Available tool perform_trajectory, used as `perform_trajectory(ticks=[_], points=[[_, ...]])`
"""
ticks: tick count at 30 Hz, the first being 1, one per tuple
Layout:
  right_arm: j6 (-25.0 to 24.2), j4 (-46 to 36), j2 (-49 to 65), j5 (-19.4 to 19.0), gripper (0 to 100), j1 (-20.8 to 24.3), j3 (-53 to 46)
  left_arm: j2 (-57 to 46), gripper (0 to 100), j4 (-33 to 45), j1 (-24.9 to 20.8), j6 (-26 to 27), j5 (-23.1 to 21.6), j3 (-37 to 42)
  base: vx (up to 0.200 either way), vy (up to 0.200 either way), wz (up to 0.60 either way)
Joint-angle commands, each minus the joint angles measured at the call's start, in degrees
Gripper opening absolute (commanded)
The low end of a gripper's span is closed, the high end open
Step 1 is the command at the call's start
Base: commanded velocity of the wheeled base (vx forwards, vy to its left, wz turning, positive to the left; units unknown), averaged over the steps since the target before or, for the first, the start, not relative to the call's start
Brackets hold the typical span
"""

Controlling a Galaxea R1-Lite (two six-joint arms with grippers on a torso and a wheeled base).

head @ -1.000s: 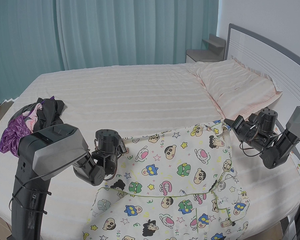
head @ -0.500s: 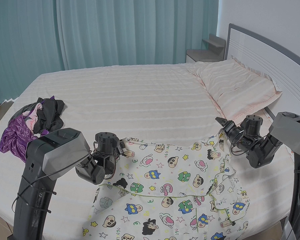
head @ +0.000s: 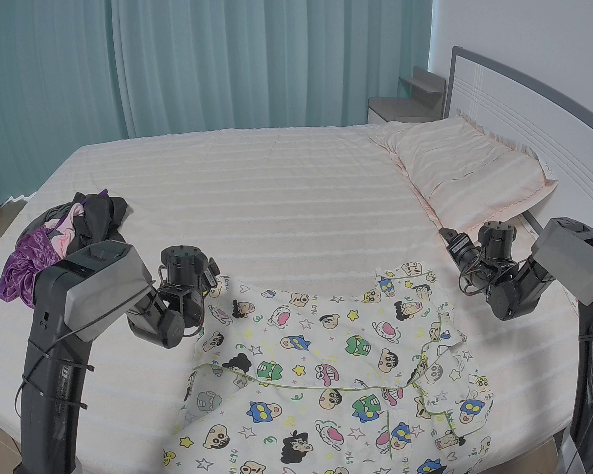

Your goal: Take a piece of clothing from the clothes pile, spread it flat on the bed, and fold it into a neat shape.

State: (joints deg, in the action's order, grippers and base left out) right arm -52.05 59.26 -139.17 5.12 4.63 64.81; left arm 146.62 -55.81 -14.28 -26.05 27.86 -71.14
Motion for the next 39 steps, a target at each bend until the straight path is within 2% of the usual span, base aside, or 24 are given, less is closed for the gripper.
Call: perform_trajectory(ticks=[1, 3, 4, 5, 7, 9, 11, 13, 14, 15, 16, 17, 19, 22, 27, 31, 39], points=[[0.0, -0.5, 2.1, -0.1, 100, -0.9, -2.6, -3.7, 100, 0.8, 1.4, 0.1, -0.3, -0.2, 0.0, 0.0, 0.0], [0.0, -0.5, 2.5, -0.2, 100, -1.1, -3.4, -4.1, 100, 1.3, 1.5, 0.1, -0.3, -0.3, 0.0, 0.0, 0.0], [0.1, -0.5, 4.7, -2.1, 100, -2.2, -7.1, -6.7, 100, 3.9, 2.0, -0.4, -0.3, -0.6, 0.0, 0.0, 0.0], [0.1, -0.5, 4.7, -2.1, 100, -2.2, -7.1, -6.7, 100, 3.9, 2.0, -0.4, -0.3, -0.6, 0.0, 0.0, 0.0], [0.3, -0.1, 9.8, -7.0, 100, -4.5, -14.8, -10.8, 100, 5.4, 2.8, -2.7, -0.6, 0.0, 0.0, 0.0, 0.0], [3.0, 0.2, 13.7, -11.4, 100, -6.7, -21.7, -14.9, 100, 7.0, 3.0, -5.2, -1.1, 2.2, 0.0, 0.0, 0.0], [7.0, 0.3, 15.9, -15.1, 100, -8.8, -27.0, -18.8, 100, 8.3, 3.1, -7.4, -3.2, 6.0, 0.0, 0.0, 0.0], [11.7, 1.1, 17.7, -20.1, 100, -11.2, -33.4, -24.4, 100, 8.6, 2.8, -11.4, -8.4, 12.5, 0.0, 0.0, 0.0], [11.7, 1.1, 17.7, -20.1, 100, -11.2, -33.4, -24.4, 100, 8.6, 2.8, -11.4, -8.4, 12.5, 0.0, 0.0, 0.0], [14.4, 2.4, 18.3, -23.8, 100, -13.2, -37.5, -28.7, 100, 8.7, 2.7, -14.2, -13.1, 18.1, 0.0, 0.0, 0.0], [15.5, 3.1, 18.3, -25.6, 100, -14.0, -39.5, -31.0, 100, 8.6, 2.6, -15.3, -15.0, 21.4, 0.0, 0.0, 0.0], [15.5, 3.1, 18.3, -25.6, 100, -14.0, -39.5, -31.0, 100, 8.6, 2.6, -15.3, -15.0, 21.4, 0.0, 0.0, 0.0], [18.0, 5.7, 17.4, -29.7, 100, -15.6, -44.2, -36.1, 100, 8.6, 1.4, -18.9, -17.7, 29.8, 0.0, 0.0, 0.0], [21.8, 7.7, 15.2, -32.7, 100, -16.9, -46.3, -39.0, 100, 8.4, 0.1, -21.3, -18.1, 36.2, 0.0, 0.0, 0.0], [31.6, 9.5, 9.1, -35.7, 100, -19.2, -48.0, -41.1, 100, 8.0, -3.3, -27.3, -18.2, 42.8, 0.0, 0.0, 0.0], [35.9, 9.7, 5.0, -36.4, 100, -19.2, -47.8, -40.8, 100, 7.8, -5.4, -31.2, -18.3, 44.2, 0.0, 0.0, 0.0], [37.3, 11.7, 3.1, -36.8, 100, -18.4, -47.8, -39.3, 100, 7.8, -8.0, -32.9, -18.1, 44.4, 0.0, 0.0, 0.0]])
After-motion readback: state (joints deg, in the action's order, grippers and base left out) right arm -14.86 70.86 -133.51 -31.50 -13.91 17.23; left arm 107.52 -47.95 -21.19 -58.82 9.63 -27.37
